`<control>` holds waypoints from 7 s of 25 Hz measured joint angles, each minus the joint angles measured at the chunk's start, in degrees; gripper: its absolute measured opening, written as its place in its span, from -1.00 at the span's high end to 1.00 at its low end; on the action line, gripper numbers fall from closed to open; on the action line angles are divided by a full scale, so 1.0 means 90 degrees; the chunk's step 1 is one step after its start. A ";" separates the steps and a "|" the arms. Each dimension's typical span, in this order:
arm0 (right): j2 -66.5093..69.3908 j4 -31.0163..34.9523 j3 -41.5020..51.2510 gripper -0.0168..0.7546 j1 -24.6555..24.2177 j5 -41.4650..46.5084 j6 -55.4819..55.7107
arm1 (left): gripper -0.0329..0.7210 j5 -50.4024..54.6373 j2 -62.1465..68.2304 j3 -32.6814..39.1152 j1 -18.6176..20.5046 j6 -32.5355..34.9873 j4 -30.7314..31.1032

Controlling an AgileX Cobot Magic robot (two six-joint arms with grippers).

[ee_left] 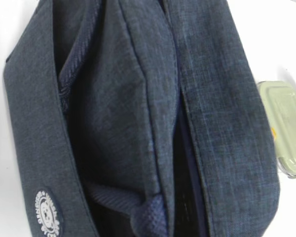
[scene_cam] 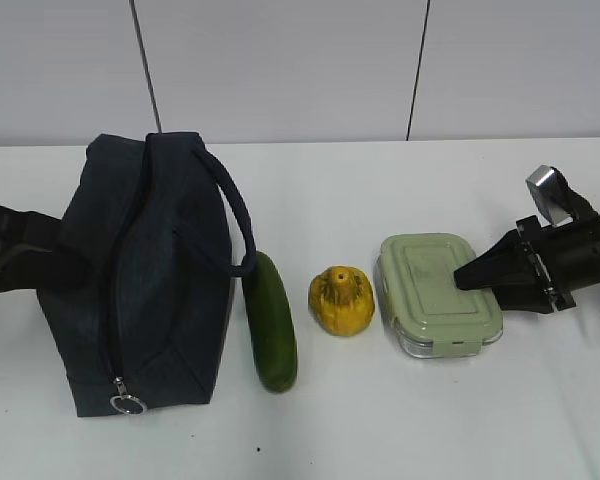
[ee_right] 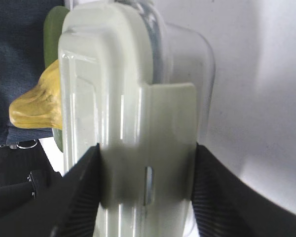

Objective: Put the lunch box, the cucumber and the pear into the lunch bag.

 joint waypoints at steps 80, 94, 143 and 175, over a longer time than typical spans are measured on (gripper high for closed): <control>-0.1223 0.0227 0.0012 -0.07 0.0000 -0.0370 0.1449 | 0.96 0.0317 -0.0063 0.0000 0.0000 0.0000 0.0295; -0.2123 0.1165 0.0032 -0.07 0.1132 -0.0336 0.1647 | 0.96 0.0157 -0.0063 0.0000 0.0000 0.0000 0.0298; -0.0530 0.1984 -0.2199 -0.07 0.4178 -0.1649 0.1991 | 0.96 -0.0356 -0.0063 0.0000 0.0000 0.0000 -0.0487; 0.0613 -0.1818 -0.4336 -0.34 0.4910 -0.1924 0.4913 | 0.96 -0.0456 -0.0063 0.0000 -0.0029 0.0000 -0.0580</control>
